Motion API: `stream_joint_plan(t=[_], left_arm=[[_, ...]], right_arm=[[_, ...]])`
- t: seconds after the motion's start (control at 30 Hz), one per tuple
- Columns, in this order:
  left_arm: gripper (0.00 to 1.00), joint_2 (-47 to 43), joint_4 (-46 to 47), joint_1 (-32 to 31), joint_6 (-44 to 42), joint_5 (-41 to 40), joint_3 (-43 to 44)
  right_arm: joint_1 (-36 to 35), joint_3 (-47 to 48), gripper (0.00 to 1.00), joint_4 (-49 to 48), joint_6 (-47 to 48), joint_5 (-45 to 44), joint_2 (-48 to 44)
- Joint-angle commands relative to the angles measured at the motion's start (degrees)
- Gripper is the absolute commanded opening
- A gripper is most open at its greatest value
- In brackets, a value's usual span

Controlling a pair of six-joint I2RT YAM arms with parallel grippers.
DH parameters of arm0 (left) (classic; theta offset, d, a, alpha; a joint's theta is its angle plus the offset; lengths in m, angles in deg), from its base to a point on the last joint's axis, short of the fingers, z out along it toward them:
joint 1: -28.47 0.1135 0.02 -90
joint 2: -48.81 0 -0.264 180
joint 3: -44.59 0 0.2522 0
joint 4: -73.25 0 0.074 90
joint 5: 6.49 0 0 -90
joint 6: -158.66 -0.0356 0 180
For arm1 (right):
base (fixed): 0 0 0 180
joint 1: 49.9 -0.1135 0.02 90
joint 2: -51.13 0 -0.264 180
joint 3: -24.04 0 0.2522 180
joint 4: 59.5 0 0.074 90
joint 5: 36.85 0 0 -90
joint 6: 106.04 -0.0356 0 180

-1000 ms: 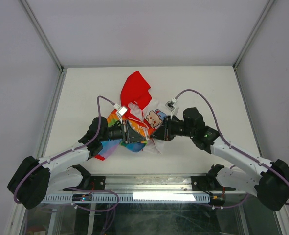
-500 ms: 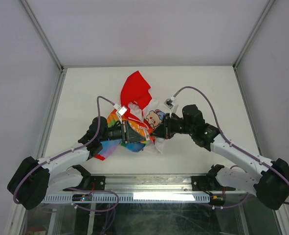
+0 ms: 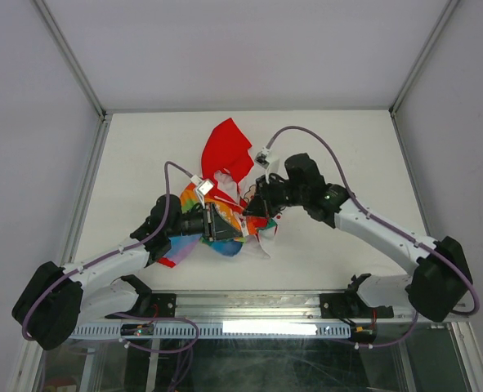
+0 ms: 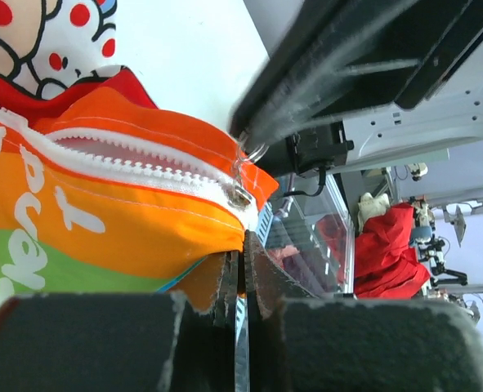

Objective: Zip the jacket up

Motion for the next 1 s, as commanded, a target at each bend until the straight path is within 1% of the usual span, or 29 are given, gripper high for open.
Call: stream_joint_plan(t=[0.0, 0.07, 0.17, 0.3, 0.4, 0.47, 0.63, 0.7, 0.83, 0.97], left_arm=[[0.0, -0.46, -6.42, -1.54, -3.39, 3.86, 0.05], [0.0, -0.77, -7.98, -1.49, -3.57, 2.67, -0.18], [0.0, -2.84, -12.34, -1.48, -4.77, -2.99, 0.03], [0.0, -4.37, -16.34, -1.54, -7.7, -3.13, 1.62], [0.0, -4.64, -19.14, -1.88, -8.55, -2.7, 1.23], [0.0, -5.56, -20.13, -1.98, -8.07, -2.6, 0.28], [0.0, -9.11, -23.33, -2.16, -7.64, -2.68, -1.1], [0.0, -10.44, -24.24, -2.2, -7.42, -2.88, -1.42], [0.0, -12.78, -25.68, -2.25, -6.75, -3.36, -2.13], [0.0, -14.46, -27.99, -2.29, -6.57, -4.74, -2.5]], right_arm=[[1.06, 8.82, 0.0, -4.56, 6.8, -4.43, 5.85], [0.98, 11.58, 0.0, -3.52, 7.7, -2.75, 9.13], [0.77, 12.36, 0.0, -4.19, 7.66, -0.42, 11.96], [1.13, 13.22, 0.0, -4.57, 10.01, -6.79, 15.11], [2.64, 17.87, 0.0, -3.08, 12.17, -15.16, 20.05], [4.79, 22.41, 0.0, -2.62, 13.01, -20.69, 23.95], [10.53, 36.77, 0.0, -2.03, 14.69, -28.45, 35.4], [14.01, 41.81, 0.0, -1.71, 13.96, -29.67, 39.61], [20.5, 48.47, 0.0, -2.69, 12.51, -32.7, 45.52], [26.68, 52.2, 0.0, -3.38, 9.98, -29.31, 47.41]])
